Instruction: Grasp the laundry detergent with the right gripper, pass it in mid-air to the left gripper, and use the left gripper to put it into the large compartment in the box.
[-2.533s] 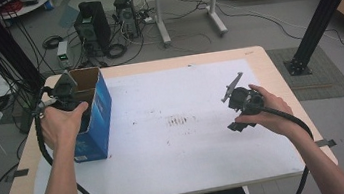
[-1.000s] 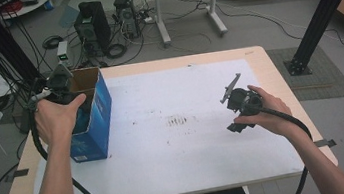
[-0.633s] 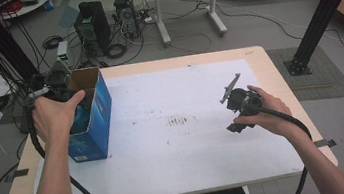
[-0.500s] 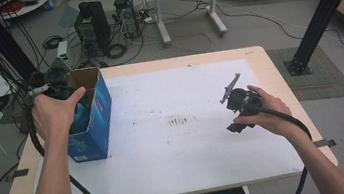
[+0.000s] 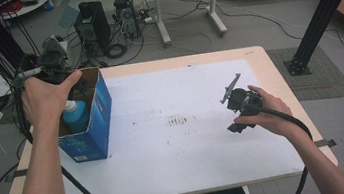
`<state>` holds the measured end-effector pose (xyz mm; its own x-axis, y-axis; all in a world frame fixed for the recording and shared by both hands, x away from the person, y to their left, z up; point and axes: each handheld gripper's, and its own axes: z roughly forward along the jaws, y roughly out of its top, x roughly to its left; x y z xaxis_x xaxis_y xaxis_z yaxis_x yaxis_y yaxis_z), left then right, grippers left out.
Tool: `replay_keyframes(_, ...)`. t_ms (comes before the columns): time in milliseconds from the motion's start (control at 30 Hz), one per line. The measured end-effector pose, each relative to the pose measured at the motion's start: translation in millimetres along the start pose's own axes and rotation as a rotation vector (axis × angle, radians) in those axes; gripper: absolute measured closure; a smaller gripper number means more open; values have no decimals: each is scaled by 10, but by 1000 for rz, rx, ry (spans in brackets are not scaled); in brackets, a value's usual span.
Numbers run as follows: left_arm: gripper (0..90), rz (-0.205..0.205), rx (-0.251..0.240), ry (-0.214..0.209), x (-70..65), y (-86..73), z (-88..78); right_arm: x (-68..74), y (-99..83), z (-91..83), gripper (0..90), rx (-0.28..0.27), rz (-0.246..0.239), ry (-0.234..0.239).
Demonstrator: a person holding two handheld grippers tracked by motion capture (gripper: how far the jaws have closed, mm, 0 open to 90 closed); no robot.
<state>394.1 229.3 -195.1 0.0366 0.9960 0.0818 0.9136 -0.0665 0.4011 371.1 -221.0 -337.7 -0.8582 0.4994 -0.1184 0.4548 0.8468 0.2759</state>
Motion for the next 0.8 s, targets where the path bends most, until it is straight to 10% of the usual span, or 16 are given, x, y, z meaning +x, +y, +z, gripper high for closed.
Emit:
replay_keyframes(367,173,26,9,-18,-24,105,-218,1,8,22,183,4,-5,5)
replay_keyframes(800,173,111,9,-57,-408,236,-275,2,-7,21,183,13,-5,4)
